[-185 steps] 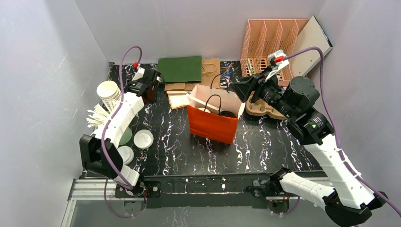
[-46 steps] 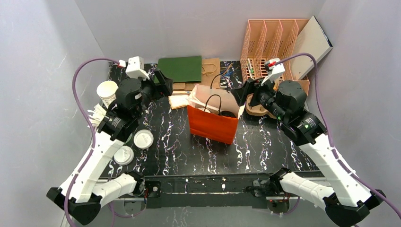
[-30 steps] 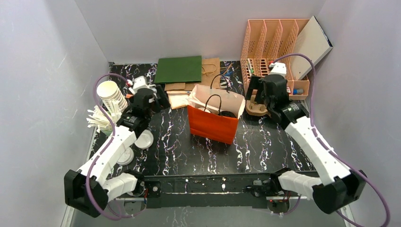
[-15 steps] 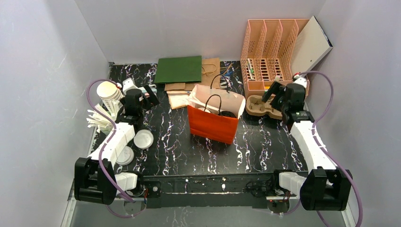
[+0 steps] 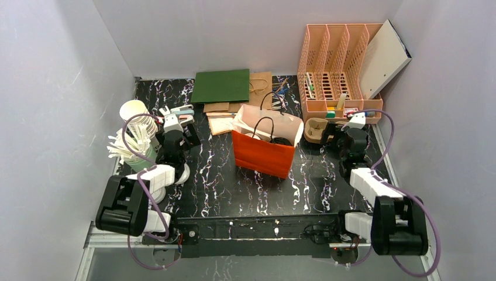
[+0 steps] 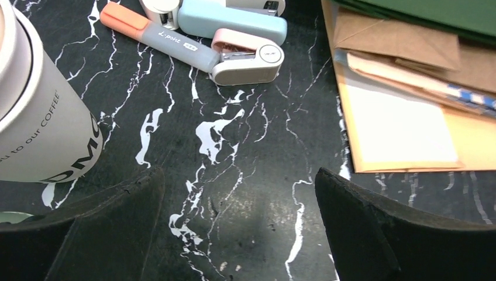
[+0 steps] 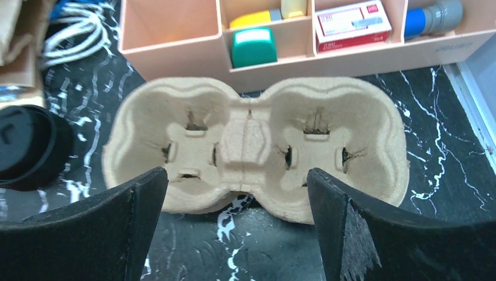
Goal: Pack the takeout coffee
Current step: Reset both arms
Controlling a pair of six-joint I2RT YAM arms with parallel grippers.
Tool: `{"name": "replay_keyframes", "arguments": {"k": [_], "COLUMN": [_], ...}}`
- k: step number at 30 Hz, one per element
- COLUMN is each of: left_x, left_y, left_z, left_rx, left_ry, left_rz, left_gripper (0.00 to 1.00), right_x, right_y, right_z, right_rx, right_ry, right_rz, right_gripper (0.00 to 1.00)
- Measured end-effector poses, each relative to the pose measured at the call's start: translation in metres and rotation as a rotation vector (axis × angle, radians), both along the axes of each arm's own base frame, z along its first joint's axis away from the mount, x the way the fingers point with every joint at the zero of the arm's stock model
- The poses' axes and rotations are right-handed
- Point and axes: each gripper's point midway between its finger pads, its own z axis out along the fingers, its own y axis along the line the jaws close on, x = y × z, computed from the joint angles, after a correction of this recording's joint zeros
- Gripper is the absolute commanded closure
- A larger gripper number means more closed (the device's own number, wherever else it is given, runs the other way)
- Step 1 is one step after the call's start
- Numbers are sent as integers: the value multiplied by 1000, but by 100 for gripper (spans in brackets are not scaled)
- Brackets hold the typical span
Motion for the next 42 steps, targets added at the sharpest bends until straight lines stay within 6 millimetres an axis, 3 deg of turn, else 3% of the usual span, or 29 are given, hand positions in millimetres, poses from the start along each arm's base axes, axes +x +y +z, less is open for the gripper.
{"name": "replay_keyframes", "arguments": {"k": [12,13,18,26,42], "left_x": [-12,-13,-35,-11,-11], "left_y": [25,26,32,33,32], "left_z": [-23,-27,-66,-59,-60], "left_rx": [223,235,277,260,254], "left_ry": [-8,-8,39,-22,-20], "left_rz": [23,21,1,3,-10], "left_gripper": [2,2,2,2,2], "right_x": [-3,-1,8,12,12], "right_y": [-7,-7,-2,0,1], "right_z": [-74,-75,-75,-74,-75], "right_rx": [-84,-93,-99,-98,-98], "right_ry": [-30,-50,-65,-65,-61], "right_rz": [5,10,45,56,59], "right_gripper": [7,3,2,2,2]}}
